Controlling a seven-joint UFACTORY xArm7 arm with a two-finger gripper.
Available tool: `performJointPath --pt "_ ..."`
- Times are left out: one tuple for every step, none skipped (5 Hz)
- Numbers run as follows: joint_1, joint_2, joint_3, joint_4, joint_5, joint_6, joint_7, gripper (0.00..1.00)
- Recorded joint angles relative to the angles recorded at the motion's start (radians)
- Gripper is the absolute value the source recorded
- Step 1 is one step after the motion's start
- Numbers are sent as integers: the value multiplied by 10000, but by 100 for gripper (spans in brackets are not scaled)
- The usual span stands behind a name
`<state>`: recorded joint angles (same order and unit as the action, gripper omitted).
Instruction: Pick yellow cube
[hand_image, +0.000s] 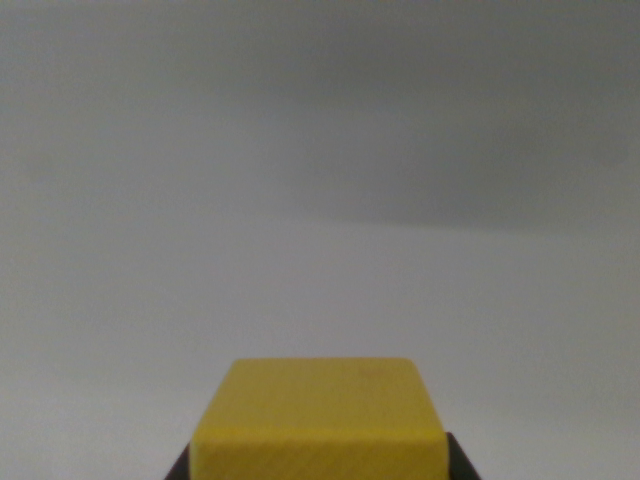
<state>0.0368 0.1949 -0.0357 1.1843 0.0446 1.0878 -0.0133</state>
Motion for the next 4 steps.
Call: performJointPath --pt "2 -160 -5 314 -16 474 20 100" --pt "2 -160 -5 314 -16 474 20 100" --pt "4 -314 -9 615 -31 929 39 100" --pt "4 -314 -9 615 -31 929 39 100"
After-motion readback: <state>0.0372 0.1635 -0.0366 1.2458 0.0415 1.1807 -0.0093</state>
